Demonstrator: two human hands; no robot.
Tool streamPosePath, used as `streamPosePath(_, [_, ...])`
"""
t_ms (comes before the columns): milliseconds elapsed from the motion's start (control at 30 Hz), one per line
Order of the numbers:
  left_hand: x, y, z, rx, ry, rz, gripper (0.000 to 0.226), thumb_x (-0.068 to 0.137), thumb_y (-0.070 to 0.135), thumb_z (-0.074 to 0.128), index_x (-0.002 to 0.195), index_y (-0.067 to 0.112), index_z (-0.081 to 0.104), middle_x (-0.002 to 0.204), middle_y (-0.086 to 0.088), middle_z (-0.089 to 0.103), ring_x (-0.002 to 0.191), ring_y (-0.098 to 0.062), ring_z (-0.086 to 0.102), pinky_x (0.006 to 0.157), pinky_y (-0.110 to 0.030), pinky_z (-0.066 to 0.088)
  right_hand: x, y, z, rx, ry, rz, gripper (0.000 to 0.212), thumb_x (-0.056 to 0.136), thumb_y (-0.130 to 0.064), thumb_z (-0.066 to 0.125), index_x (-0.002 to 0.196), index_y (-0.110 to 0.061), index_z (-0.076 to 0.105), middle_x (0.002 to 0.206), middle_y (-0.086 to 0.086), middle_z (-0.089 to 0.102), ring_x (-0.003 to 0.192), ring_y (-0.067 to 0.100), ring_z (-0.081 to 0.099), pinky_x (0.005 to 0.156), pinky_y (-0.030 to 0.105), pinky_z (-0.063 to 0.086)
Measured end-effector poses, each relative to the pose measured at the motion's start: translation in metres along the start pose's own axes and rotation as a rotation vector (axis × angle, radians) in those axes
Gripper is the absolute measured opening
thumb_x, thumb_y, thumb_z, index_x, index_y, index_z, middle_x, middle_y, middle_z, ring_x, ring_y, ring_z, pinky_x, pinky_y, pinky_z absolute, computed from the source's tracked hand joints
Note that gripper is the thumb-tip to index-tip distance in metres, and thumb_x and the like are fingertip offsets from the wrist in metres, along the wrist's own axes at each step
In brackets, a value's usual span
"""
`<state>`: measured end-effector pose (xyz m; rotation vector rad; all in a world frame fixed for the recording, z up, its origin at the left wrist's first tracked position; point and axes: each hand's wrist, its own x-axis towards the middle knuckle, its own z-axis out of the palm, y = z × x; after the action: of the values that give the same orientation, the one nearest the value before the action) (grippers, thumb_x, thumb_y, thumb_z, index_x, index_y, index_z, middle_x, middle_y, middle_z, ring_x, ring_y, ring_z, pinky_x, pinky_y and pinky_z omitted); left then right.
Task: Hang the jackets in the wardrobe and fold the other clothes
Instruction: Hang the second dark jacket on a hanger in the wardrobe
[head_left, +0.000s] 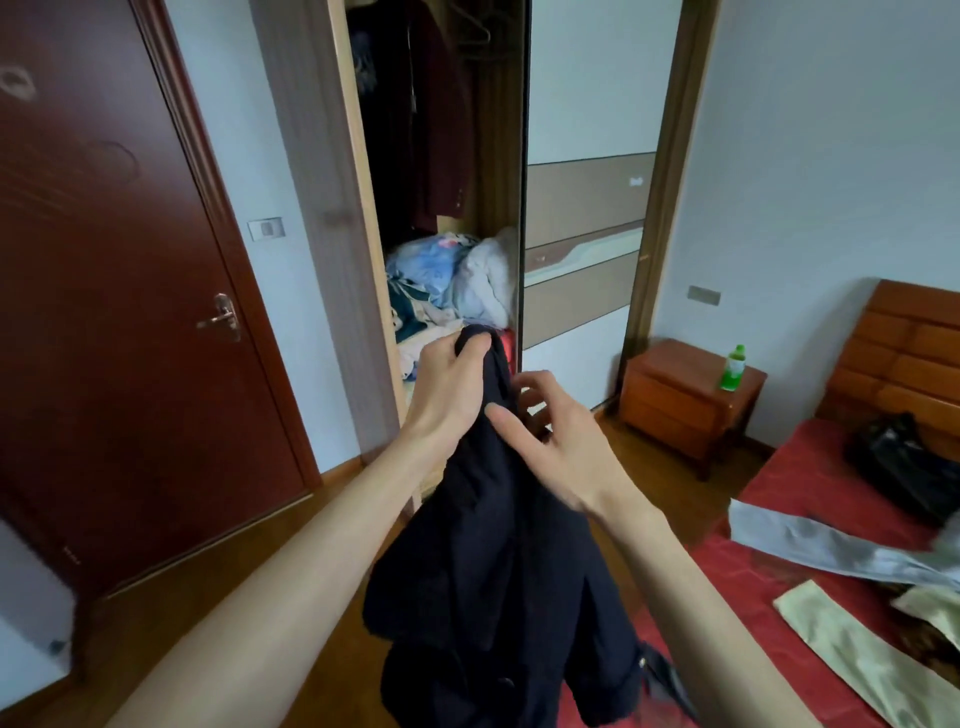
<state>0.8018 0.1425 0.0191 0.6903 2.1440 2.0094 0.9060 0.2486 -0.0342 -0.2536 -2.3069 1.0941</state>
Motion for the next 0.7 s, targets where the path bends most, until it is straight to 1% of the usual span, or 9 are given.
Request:
streamPosePath(67, [0.027, 0.0, -0.003, 0.002, 0.033, 0.013, 0.032, 0.096, 0.03, 0.054, 0.088, -0.001, 0.061, 0.075, -0.005, 0.052, 0.07, -0.017, 0.048, 0.069, -0.037, 0.039, 0.025, 0.003, 0.008, 0.076, -0.084, 0.003, 0.061, 0.087, -0.075, 0.055, 0.131, -0.034, 0.056, 0.107, -0.013, 0.068, 0.095, 0.007, 0.067, 0.087, 0.03, 0.054])
streamPosePath(100, [0.039, -0.001, -0.004, 0.01, 0.03, 0.019, 0.035, 0.095, 0.03, 0.054, 0.089, -0.004, 0.059, 0.076, -0.006, 0.052, 0.07, -0.018, 0.048, 0.068, -0.037, 0.039, 0.038, 0.004, 0.013, 0.117, -0.083, -0.001, 0.057, 0.091, -0.071, 0.057, 0.132, -0.032, 0.059, 0.109, -0.014, 0.07, 0.097, 0.005, 0.067, 0.088, 0.029, 0.054])
streamPosePath(200, [0.067, -0.01, -0.011, 0.022, -0.019, 0.025, 0.035, 0.094, 0.025, 0.054, 0.095, -0.01, 0.059, 0.077, -0.009, 0.057, 0.072, -0.019, 0.053, 0.068, -0.037, 0.042, 0.069, 0.003, 0.031, 0.189, -0.087, -0.035, 0.042, 0.101, -0.061, 0.05, 0.121, -0.028, 0.066, 0.101, -0.013, 0.073, 0.091, 0.001, 0.066, 0.083, 0.027, 0.052])
streamPosePath(300, [0.092, -0.025, -0.02, -0.009, -0.048, -0.02, 0.033, 0.097, 0.02, 0.059, 0.096, -0.014, 0.059, 0.079, -0.012, 0.057, 0.073, -0.021, 0.055, 0.069, -0.036, 0.043, 0.091, 0.006, 0.053, 0.162, -0.153, -0.046, 0.048, 0.099, -0.069, 0.044, 0.124, -0.031, 0.06, 0.098, -0.014, 0.071, 0.087, 0.002, 0.065, 0.08, 0.027, 0.051])
streamPosePath(400, [0.121, -0.04, -0.034, -0.055, -0.079, -0.108, 0.036, 0.098, 0.021, 0.065, 0.105, -0.013, 0.061, 0.086, -0.016, 0.063, 0.08, -0.024, 0.061, 0.077, -0.039, 0.046, 0.111, 0.019, 0.08, 0.019, -0.078, -0.106, 0.041, 0.104, -0.062, 0.038, 0.124, -0.029, 0.053, 0.103, -0.009, 0.067, 0.092, 0.012, 0.064, 0.079, 0.031, 0.047])
streamPosePath(500, [0.145, -0.051, -0.046, -0.102, -0.119, -0.147, 0.033, 0.098, 0.023, 0.067, 0.111, -0.007, 0.067, 0.106, -0.027, 0.072, 0.09, -0.026, 0.067, 0.086, -0.04, 0.049, 0.133, 0.028, 0.112, 0.003, 0.04, -0.101, 0.032, 0.109, -0.051, 0.031, 0.127, -0.028, 0.045, 0.104, -0.003, 0.067, 0.091, 0.021, 0.064, 0.078, 0.042, 0.048])
streamPosePath(533, [0.153, -0.055, -0.051, -0.102, -0.134, -0.147, 0.032, 0.099, 0.024, 0.067, 0.111, -0.006, 0.069, 0.112, -0.027, 0.071, 0.093, -0.026, 0.069, 0.088, -0.039, 0.049, 0.142, 0.029, 0.121, 0.056, 0.06, -0.092, 0.028, 0.111, -0.046, 0.03, 0.124, -0.027, 0.046, 0.101, -0.002, 0.068, 0.087, 0.022, 0.064, 0.076, 0.043, 0.048])
streamPosePath(600, [0.171, -0.061, -0.063, -0.098, -0.173, -0.134, 0.033, 0.101, 0.029, 0.065, 0.113, -0.002, 0.071, 0.116, -0.024, 0.071, 0.1, -0.027, 0.072, 0.091, -0.036, 0.049, 0.167, 0.031, 0.131, 0.177, 0.097, -0.077, 0.028, 0.113, -0.036, 0.03, 0.105, -0.021, 0.051, 0.088, -0.001, 0.063, 0.075, 0.012, 0.059, 0.074, 0.041, 0.045])
streamPosePath(700, [0.202, -0.07, -0.088, -0.085, -0.239, -0.088, 0.031, 0.107, 0.033, 0.053, 0.118, 0.012, 0.075, 0.116, -0.004, 0.077, 0.114, -0.021, 0.07, 0.101, -0.034, 0.049, 0.216, 0.033, 0.141, 0.309, 0.137, -0.028, 0.041, 0.115, -0.028, 0.033, 0.083, -0.015, 0.056, 0.078, -0.006, 0.058, 0.07, 0.002, 0.047, 0.072, 0.03, 0.04])
